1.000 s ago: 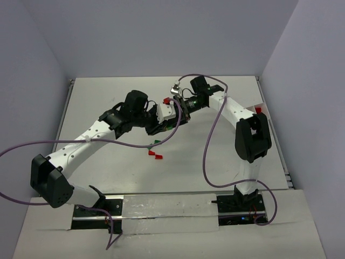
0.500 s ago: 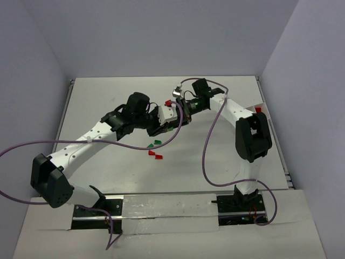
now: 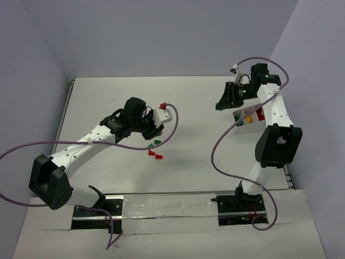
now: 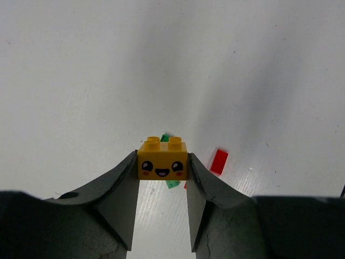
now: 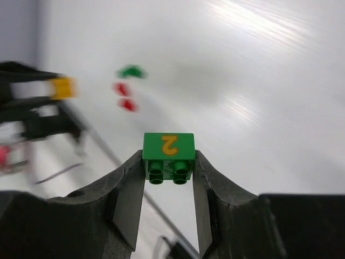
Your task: Sort the legos into containers by color
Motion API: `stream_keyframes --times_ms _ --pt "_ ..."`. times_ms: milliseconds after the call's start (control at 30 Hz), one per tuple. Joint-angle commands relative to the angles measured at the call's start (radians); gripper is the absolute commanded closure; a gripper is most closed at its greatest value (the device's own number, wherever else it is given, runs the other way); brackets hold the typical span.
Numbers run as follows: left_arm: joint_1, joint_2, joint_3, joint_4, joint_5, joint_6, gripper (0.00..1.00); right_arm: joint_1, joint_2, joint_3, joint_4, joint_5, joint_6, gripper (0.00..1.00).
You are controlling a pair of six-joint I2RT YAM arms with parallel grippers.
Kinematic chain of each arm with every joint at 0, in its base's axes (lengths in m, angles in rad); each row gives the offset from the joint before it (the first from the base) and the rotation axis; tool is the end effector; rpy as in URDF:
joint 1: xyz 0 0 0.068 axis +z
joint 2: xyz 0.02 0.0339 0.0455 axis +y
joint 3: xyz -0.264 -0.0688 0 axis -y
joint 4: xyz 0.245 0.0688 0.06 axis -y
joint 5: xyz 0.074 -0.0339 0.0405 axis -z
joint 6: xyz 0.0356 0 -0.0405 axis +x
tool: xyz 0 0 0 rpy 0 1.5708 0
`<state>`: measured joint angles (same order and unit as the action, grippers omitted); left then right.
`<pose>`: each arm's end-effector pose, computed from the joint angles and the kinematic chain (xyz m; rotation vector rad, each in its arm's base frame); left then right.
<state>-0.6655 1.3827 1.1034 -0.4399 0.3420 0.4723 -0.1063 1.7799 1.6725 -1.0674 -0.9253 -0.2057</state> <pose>0.2314 -0.1968 0.2921 1.3791 1.8252 -0.4918 0.3626 -0.0101 0.3171 -0.3589 2.3841 1.1072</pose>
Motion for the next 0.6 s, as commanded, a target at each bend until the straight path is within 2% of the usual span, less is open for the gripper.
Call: stream_keyframes --times_ms 0,33,167,267,567 --pt "0.003 -0.011 0.011 0.072 -0.003 -0.040 1.00 0.004 -0.102 0.046 -0.102 0.538 -0.161 1.00" --pt "0.003 -0.005 0.010 0.080 -0.006 -0.043 1.00 0.002 -0.106 0.043 -0.098 0.635 -0.178 1.00" --pt "0.003 0.010 0.006 0.098 0.000 -0.054 1.00 0.002 -0.093 0.037 -0.051 0.802 -0.201 1.00" --pt "0.001 0.013 0.009 0.105 0.005 -0.066 1.00 0.005 -0.053 0.057 -0.022 0.867 -0.201 1.00" --pt "0.004 0.028 0.018 0.102 -0.004 -0.064 1.00 0.025 0.085 0.133 -0.009 0.915 -0.201 0.97"
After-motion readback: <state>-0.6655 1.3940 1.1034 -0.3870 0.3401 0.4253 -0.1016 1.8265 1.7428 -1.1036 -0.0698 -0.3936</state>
